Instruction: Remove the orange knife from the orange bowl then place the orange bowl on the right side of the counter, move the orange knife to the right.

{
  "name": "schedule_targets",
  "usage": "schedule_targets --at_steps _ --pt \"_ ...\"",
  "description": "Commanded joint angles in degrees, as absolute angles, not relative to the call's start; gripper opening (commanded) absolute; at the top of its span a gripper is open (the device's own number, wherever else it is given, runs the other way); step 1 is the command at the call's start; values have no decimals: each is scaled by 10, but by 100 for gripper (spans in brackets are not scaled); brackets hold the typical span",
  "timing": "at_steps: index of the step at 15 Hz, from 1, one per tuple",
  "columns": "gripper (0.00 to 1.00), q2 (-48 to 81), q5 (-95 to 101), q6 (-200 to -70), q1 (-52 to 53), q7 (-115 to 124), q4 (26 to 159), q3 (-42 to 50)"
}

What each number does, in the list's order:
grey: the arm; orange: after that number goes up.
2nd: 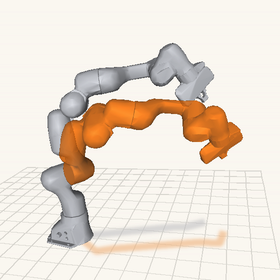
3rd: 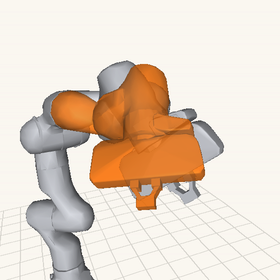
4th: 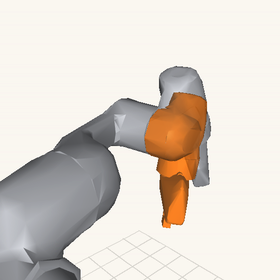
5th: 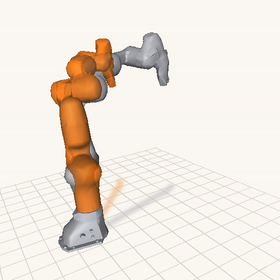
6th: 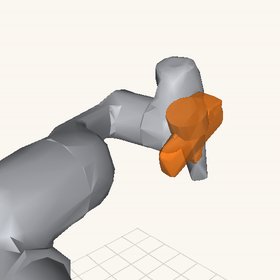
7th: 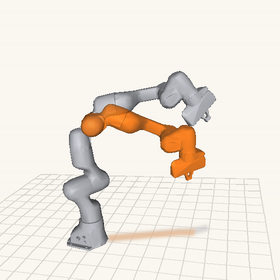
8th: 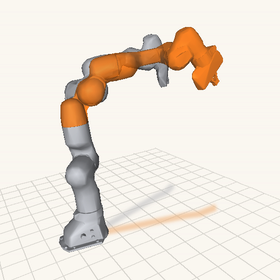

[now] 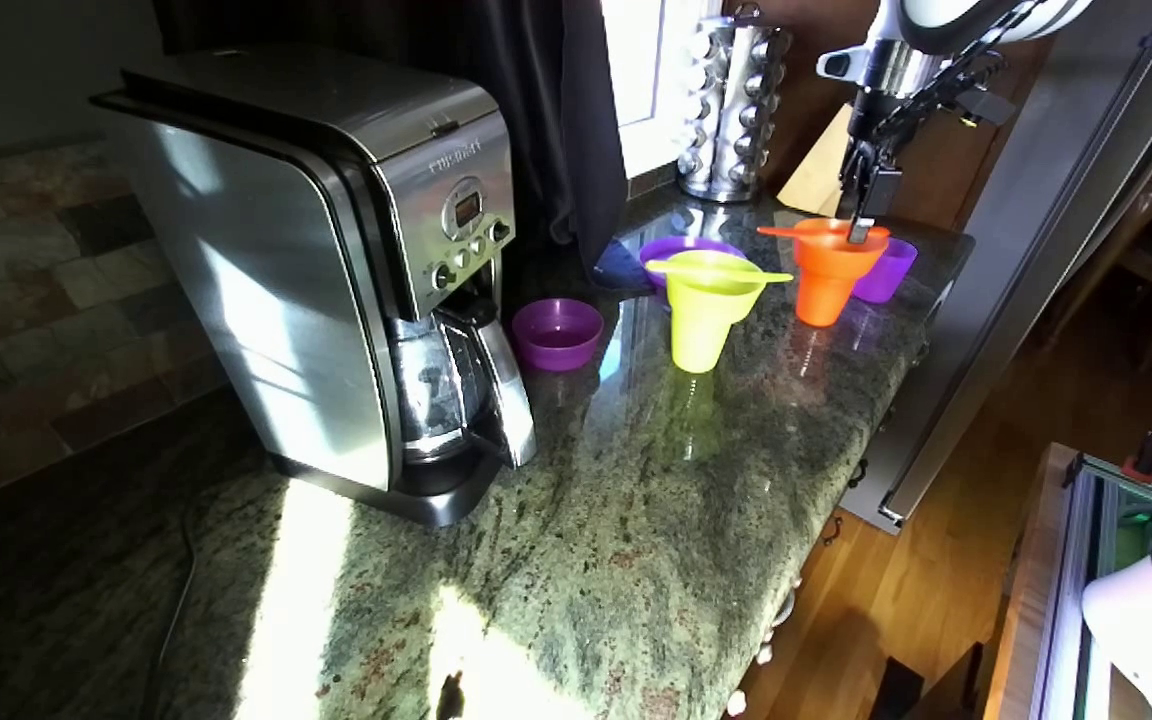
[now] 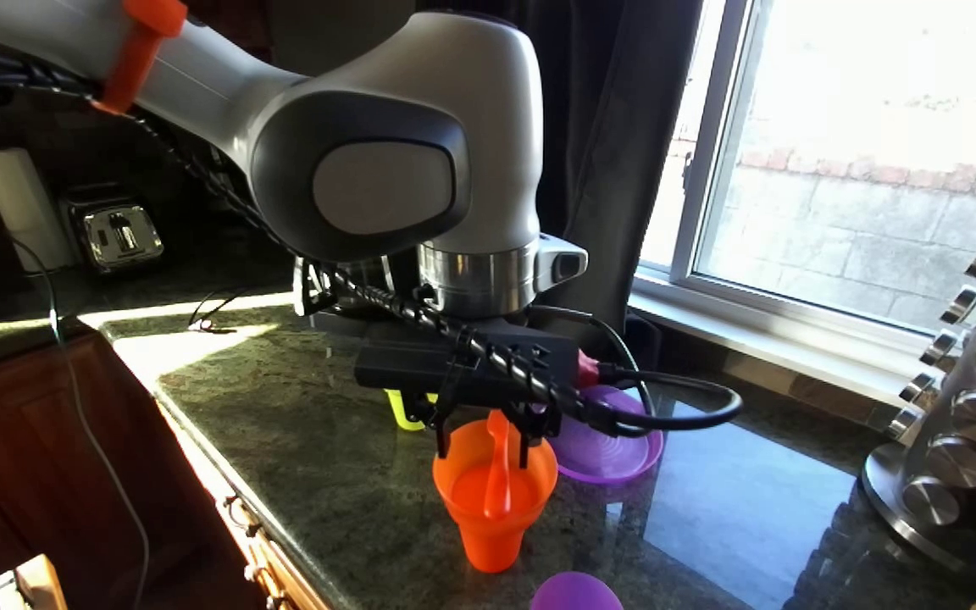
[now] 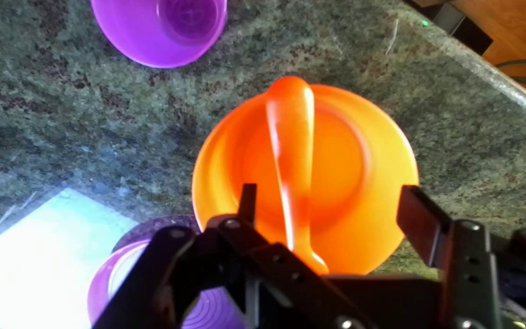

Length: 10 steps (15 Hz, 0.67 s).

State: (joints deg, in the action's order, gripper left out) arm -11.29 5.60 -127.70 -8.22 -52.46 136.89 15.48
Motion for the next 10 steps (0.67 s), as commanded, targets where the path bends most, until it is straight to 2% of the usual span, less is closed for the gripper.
schedule_targets --at_steps 1,3,7,8,9,10 --pt "47 -100 41 -1294 -83 -534 1369 152" --pt "32 -98 40 -1296 -84 -534 1368 152" --pt "27 -94 37 -1294 -85 -536 1364 153" --pt "19 -94 36 -1294 -85 -536 1363 153" --pt "5 -93 36 -1294 -85 -536 1362 153" --pt "7 -93 36 -1294 -86 -536 1362 153"
